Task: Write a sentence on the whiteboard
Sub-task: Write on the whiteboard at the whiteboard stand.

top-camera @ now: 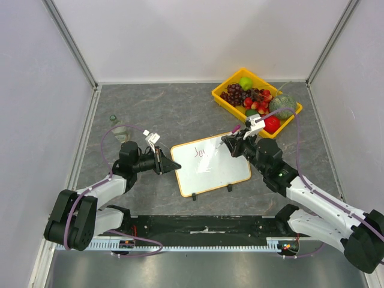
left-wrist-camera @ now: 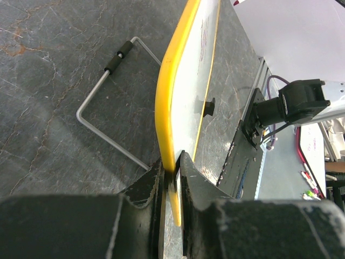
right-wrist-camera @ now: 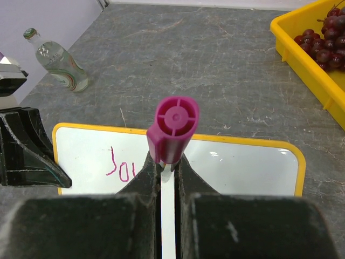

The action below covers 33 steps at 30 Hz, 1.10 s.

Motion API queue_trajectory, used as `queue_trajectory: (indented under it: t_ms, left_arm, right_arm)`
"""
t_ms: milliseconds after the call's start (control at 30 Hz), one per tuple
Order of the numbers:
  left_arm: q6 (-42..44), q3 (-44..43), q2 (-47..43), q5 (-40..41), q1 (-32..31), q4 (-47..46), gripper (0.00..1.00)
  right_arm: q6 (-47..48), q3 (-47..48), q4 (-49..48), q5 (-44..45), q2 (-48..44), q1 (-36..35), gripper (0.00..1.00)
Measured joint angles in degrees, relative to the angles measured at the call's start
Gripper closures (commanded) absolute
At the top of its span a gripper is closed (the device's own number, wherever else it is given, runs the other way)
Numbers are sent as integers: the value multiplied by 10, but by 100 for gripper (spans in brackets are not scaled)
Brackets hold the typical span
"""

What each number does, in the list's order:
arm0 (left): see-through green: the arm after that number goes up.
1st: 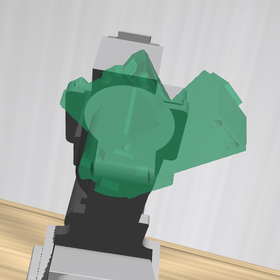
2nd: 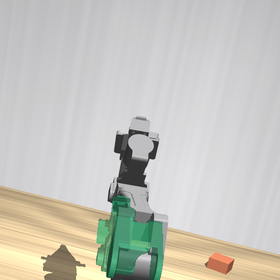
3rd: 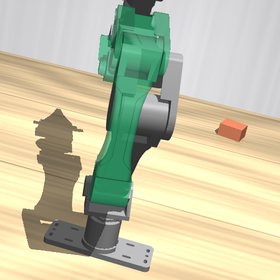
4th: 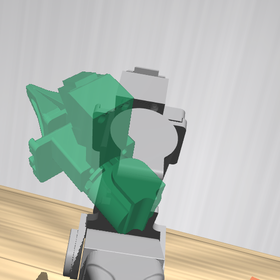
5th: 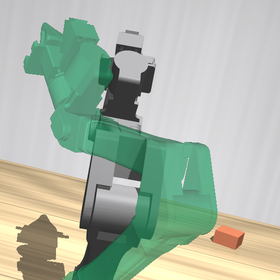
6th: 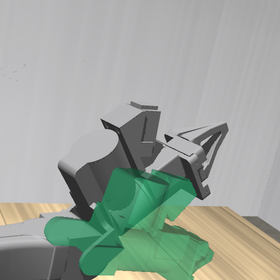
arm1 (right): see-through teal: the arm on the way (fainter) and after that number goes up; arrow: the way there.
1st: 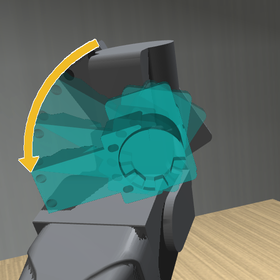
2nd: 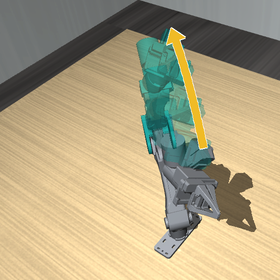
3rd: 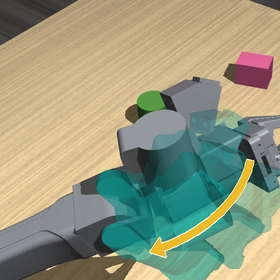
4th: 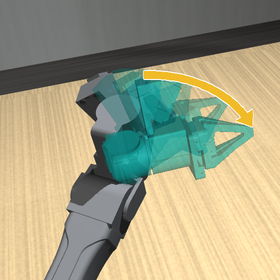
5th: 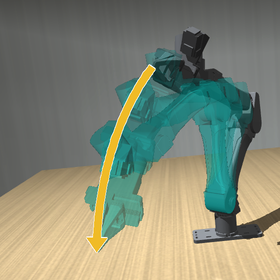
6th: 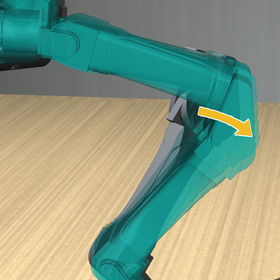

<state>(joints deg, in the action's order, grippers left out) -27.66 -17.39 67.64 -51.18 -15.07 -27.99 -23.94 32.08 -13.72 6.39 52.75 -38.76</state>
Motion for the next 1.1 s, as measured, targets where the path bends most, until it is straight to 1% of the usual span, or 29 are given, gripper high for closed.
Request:
queue_trajectory:
  t_ms: [333,600,1100]
  left_arm:
    - [0,0,-1,0,0,0,98]
    - [0,0,-1,0,0,0,98]
    - [0,0,-2,0,0,0,98]
  right_arm:
    - [0,15,-26,5,38,0,100]
    - [0,15,-36,15,49,0,100]
    - [0,-12,-65,25,62,0,100]
